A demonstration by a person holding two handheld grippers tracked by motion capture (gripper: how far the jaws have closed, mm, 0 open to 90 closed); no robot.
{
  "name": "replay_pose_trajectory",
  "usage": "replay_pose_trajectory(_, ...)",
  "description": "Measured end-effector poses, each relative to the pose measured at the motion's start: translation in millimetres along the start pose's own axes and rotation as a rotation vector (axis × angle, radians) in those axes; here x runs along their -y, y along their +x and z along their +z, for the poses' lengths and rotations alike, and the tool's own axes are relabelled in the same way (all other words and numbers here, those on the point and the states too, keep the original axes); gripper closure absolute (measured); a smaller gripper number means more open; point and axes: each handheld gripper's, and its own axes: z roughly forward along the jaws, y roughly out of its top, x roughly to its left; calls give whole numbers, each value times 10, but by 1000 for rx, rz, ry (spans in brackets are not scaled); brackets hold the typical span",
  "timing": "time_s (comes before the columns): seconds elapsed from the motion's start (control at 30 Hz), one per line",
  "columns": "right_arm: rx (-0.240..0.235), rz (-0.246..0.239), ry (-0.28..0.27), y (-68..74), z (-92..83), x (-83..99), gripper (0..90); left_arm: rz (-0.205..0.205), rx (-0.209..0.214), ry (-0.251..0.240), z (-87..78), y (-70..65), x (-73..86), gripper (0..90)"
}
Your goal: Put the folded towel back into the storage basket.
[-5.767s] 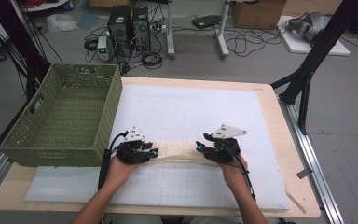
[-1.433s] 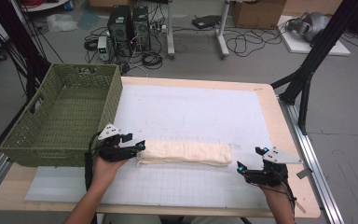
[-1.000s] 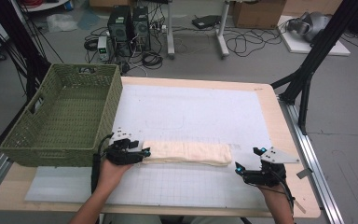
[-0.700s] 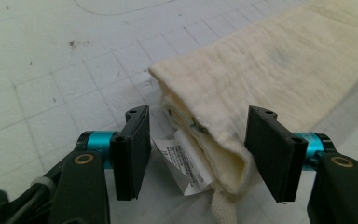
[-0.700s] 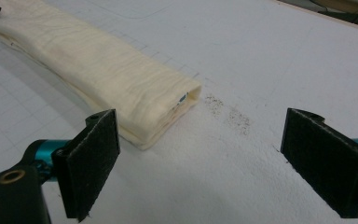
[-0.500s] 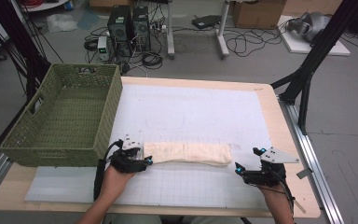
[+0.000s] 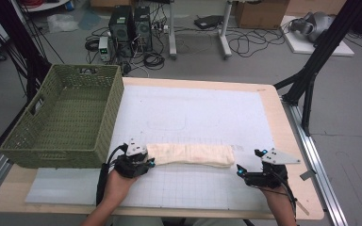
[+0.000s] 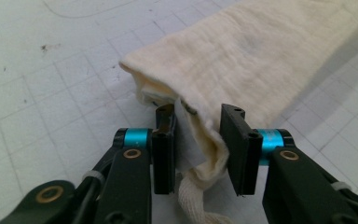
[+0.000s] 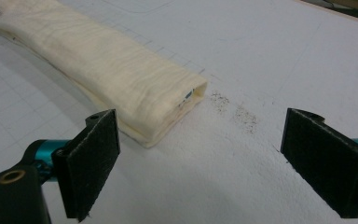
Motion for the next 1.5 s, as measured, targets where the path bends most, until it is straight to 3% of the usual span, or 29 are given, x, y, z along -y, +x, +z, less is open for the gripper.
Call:
replay_pose_trajectory(0.13,-1,-1,4,6,9,-2,109,15,7,-20,-10,2,-4,783)
replay_pose_trajectory(0.2,-4,3,3,11,16,-7,110,-2,25,-37,-18,21,-8,807)
replay_pose_trajectory(0.23,-4,6,3,14,18,-12,110,-25,37,-53,-24,35,-11,809)
replay_pose_trajectory(0.33,-4,17,-7,19,42,-42,109,-44,55,-64,-47,67,-19,811)
replay_pose_trajectory(0.57,-14,101,4,24,236,-110,116,-77,75,-90,-71,109,-14,809)
replay_pose_trajectory(0.7,-24,123,17,35,331,-135,267,-84,78,-101,-70,119,-16,809)
replay_pose_trajectory(0.93,-54,127,82,89,521,-86,392,-91,75,-105,-78,156,-16,809)
replay_pose_trajectory(1.2,-74,111,123,146,565,-45,453,-89,70,-99,-72,167,-13,809)
replay_pose_trajectory(1.33,-78,144,146,150,574,-35,460,-86,69,-94,-68,171,-9,808)
replay_pose_trajectory(1.5,-73,152,147,178,570,-30,494,-86,66,-92,-61,167,-7,807)
